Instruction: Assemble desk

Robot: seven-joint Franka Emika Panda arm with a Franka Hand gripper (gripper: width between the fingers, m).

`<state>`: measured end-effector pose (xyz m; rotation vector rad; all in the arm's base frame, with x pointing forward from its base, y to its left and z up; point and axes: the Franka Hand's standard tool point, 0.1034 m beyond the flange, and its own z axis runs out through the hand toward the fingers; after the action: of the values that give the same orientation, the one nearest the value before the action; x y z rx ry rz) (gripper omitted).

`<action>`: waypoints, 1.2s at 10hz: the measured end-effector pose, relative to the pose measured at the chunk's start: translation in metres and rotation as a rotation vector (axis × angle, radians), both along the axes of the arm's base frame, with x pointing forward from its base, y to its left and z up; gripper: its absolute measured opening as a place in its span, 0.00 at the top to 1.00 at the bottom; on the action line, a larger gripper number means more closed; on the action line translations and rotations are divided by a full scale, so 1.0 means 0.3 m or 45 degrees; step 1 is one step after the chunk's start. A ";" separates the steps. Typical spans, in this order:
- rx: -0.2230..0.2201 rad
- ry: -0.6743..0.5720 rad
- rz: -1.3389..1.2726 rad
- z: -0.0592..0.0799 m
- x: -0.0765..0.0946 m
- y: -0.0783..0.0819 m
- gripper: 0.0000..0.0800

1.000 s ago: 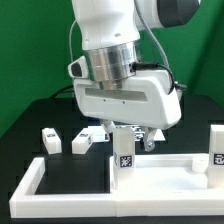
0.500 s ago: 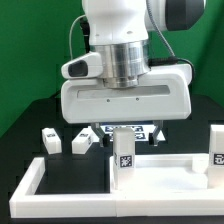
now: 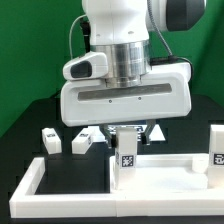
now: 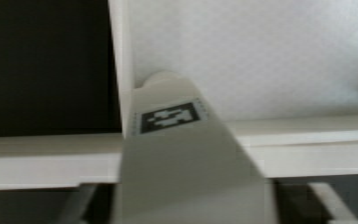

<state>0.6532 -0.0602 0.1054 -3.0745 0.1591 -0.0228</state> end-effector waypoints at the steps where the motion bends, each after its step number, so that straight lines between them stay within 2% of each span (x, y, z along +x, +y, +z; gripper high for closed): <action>1: 0.003 0.006 -0.097 -0.001 0.000 -0.001 0.63; 3: 0.006 0.021 -0.344 -0.001 -0.001 -0.007 0.63; 5: 0.013 0.051 -0.794 -0.002 -0.002 -0.004 0.63; 6: 0.042 0.077 -1.109 0.001 0.000 -0.004 0.63; 7: 0.111 0.113 -1.366 0.000 -0.001 -0.021 0.63; 8: 0.139 0.127 -1.445 0.001 -0.001 -0.030 0.63; 12: 0.143 0.173 -1.735 -0.004 -0.007 -0.020 0.63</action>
Offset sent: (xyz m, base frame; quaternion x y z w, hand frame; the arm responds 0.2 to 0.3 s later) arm -0.0030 -0.0099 -0.0028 -0.0446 0.0170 0.3083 0.9501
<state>0.6512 -0.0661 0.1042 -2.2233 2.0188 0.1196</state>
